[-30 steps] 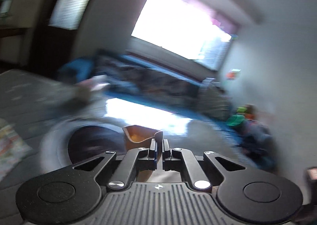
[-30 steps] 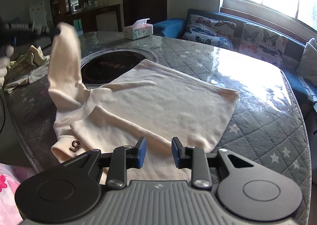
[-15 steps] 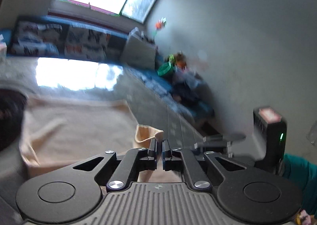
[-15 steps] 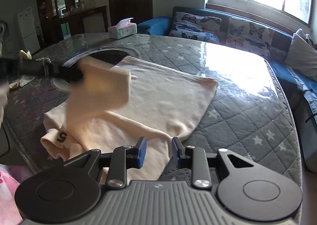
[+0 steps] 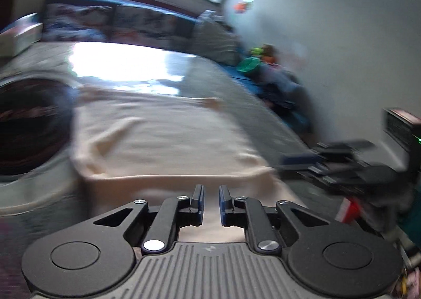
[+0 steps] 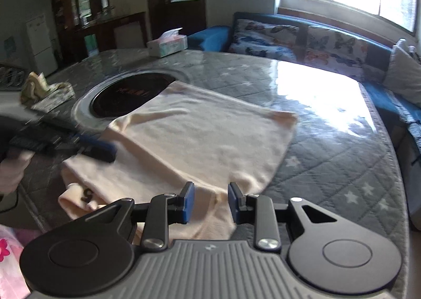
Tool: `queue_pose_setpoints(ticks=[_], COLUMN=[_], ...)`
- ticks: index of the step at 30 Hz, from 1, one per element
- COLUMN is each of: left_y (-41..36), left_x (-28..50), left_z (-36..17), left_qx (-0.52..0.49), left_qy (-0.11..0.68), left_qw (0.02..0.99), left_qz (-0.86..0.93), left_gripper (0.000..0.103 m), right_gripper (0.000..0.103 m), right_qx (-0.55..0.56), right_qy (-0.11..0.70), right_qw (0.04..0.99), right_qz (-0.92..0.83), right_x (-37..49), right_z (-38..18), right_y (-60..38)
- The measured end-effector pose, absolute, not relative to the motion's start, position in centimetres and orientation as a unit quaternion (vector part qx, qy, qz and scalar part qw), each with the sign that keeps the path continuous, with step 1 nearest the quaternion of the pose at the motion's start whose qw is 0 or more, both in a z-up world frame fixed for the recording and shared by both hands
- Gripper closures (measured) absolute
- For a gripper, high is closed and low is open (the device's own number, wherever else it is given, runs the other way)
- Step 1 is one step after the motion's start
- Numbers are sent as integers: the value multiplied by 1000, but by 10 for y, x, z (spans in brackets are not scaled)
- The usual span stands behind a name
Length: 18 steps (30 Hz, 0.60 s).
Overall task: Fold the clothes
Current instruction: 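Grasp the other sleeve with the left gripper and fold it over the body, then grasp the shirt hem with the left gripper while the right gripper grasps the hem beside it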
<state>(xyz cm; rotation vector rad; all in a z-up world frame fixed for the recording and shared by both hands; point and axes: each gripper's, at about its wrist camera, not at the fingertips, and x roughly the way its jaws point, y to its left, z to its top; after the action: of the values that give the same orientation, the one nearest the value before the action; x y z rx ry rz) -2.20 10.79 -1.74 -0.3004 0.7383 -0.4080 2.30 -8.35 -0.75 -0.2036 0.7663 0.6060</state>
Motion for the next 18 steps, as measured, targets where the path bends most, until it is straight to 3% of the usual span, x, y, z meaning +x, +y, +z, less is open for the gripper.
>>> queue_pose_setpoints(ticks=[18], left_y=[165], left_x=[-7], left_z=[-30], left_qx=[-154], left_qy=[376], left_qw=[907], left_qz=[-111], left_gripper=[97], right_gripper=[76], right_qx=[-141], right_qy=[390], right_qw=[844], right_qz=[339], right_x=[26], right_z=[-25], right_y=[-50])
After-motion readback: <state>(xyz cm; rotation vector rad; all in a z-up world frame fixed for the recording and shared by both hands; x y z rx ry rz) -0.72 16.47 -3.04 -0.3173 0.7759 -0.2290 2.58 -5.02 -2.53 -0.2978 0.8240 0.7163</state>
